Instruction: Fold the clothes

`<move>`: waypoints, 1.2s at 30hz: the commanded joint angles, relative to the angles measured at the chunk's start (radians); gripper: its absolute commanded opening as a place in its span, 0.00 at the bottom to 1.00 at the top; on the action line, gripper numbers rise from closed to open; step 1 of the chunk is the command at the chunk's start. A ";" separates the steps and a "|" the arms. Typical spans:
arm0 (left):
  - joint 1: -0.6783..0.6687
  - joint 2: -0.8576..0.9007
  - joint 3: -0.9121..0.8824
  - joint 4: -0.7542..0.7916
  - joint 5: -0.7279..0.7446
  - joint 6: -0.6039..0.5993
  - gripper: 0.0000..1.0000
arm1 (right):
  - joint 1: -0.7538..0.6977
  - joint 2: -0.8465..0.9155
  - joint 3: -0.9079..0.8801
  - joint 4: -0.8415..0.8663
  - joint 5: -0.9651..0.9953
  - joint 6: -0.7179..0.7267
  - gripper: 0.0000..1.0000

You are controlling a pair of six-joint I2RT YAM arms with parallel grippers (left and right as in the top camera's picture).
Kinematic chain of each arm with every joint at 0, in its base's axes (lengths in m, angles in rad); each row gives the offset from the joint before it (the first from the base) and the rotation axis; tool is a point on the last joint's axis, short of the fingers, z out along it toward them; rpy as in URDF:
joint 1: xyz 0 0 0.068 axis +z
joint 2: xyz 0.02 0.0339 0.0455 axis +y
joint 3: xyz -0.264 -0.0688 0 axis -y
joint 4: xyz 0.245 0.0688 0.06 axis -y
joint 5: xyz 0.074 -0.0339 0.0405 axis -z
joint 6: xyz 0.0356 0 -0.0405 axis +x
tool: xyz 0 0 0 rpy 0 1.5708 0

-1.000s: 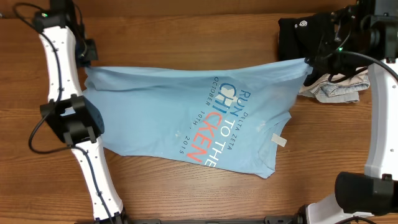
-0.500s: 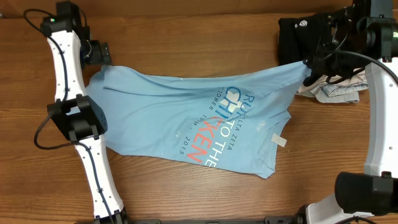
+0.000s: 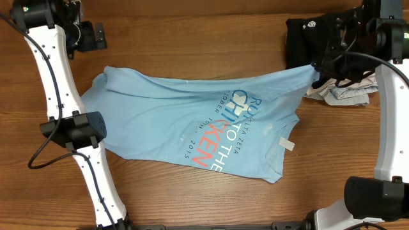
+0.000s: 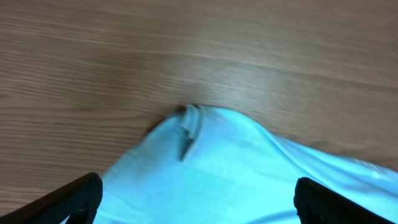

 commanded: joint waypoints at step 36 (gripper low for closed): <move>-0.014 -0.231 -1.088 0.630 0.093 0.223 0.68 | 0.004 -0.011 0.002 0.026 -0.004 -0.008 0.04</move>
